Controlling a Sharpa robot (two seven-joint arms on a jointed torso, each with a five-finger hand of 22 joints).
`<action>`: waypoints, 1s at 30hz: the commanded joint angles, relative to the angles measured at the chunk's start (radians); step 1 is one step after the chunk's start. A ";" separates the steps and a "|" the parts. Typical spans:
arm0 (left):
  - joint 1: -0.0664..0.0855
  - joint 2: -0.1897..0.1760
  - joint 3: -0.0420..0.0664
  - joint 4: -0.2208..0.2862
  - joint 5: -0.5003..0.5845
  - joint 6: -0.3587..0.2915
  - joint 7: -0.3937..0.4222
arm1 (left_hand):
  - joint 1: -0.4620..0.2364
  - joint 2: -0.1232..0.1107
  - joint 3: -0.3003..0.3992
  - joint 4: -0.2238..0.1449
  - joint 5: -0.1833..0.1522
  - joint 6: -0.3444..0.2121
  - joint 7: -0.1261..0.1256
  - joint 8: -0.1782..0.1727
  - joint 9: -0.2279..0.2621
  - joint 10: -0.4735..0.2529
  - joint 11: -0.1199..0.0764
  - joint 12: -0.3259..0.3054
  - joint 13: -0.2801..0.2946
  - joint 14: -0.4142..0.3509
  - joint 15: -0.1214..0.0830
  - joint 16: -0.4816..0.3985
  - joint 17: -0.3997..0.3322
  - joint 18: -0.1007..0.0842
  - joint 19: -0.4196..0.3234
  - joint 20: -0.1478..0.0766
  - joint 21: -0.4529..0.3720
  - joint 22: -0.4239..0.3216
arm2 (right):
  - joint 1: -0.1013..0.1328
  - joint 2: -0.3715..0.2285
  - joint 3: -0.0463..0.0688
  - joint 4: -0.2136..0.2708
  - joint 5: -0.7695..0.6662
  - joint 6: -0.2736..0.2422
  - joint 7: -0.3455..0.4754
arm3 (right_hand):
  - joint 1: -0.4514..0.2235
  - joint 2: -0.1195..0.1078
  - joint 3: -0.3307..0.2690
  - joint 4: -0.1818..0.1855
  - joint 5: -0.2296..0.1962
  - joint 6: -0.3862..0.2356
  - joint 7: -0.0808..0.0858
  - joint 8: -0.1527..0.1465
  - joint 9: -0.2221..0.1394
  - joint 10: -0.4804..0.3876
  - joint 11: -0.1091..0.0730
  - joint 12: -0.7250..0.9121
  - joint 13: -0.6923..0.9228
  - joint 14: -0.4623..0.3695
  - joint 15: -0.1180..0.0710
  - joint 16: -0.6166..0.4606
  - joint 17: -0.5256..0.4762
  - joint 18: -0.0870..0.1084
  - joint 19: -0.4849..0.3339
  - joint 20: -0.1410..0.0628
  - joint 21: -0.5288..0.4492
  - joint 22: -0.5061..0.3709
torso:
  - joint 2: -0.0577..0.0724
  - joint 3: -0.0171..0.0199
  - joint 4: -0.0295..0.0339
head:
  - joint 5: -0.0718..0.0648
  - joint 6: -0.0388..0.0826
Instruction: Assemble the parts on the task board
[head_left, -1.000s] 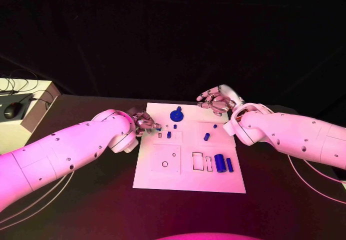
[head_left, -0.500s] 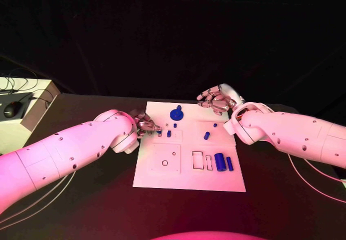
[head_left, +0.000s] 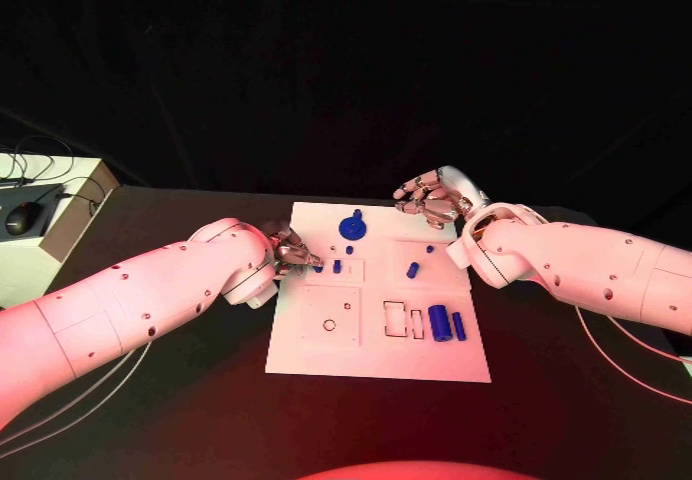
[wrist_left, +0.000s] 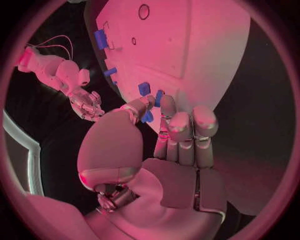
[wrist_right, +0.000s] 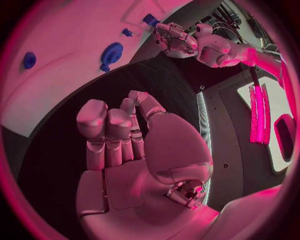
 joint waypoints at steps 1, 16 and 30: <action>-0.001 0.004 -0.002 -0.001 -0.019 0.028 -0.004 | 0.001 0.015 0.067 -0.070 0.002 0.070 -0.064 -0.001 0.256 0.049 -0.046 0.005 -0.001 -0.002 -0.011 0.004 -0.001 -0.018 0.000 -0.005 -0.001 -0.001 | -0.001 0.000 0.001 0.002 -0.007 0.011 0.009 | 0.001 -0.003 0.005 -0.002 0.004 0.000 0.008 -0.004 0.001 -0.008 -0.002 -0.002 -0.001 0.000 0.001 0.000 0.001 0.004 0.061 -0.004 0.001 0.104 | 0.000 0.0000 -0.0001 | 0.000 0.000; -0.001 0.006 -0.004 -0.006 -0.036 0.044 -0.010 | 0.003 0.016 0.067 -0.071 0.002 0.070 -0.064 -0.002 0.257 0.048 -0.045 0.006 -0.005 -0.003 -0.011 0.004 -0.003 -0.018 -0.001 -0.005 -0.002 -0.002 | -0.001 -0.002 0.001 0.004 -0.007 0.010 0.009 | 0.001 -0.003 0.005 -0.002 0.004 0.000 0.008 -0.004 0.001 -0.008 -0.002 -0.002 -0.001 0.000 0.001 0.000 0.001 0.004 0.061 -0.004 0.001 0.104 | 0.000 0.0006 -0.0004 | 0.000 -0.002; -0.001 0.006 -0.004 -0.008 -0.061 0.089 -0.031 | 0.002 0.023 0.048 -0.101 0.066 0.071 -0.062 -0.002 0.261 0.048 -0.045 0.011 -0.012 -0.002 -0.011 0.010 -0.005 -0.019 0.004 -0.006 0.006 0.005 | -0.001 -0.004 0.001 0.004 -0.007 0.010 0.009 | 0.001 -0.003 0.005 -0.002 0.004 0.000 0.008 -0.004 0.001 -0.008 -0.002 -0.002 -0.001 0.000 0.001 0.000 0.001 0.004 0.061 -0.004 0.001 0.104 | 0.000 -0.0003 0.0004 | -0.004 -0.008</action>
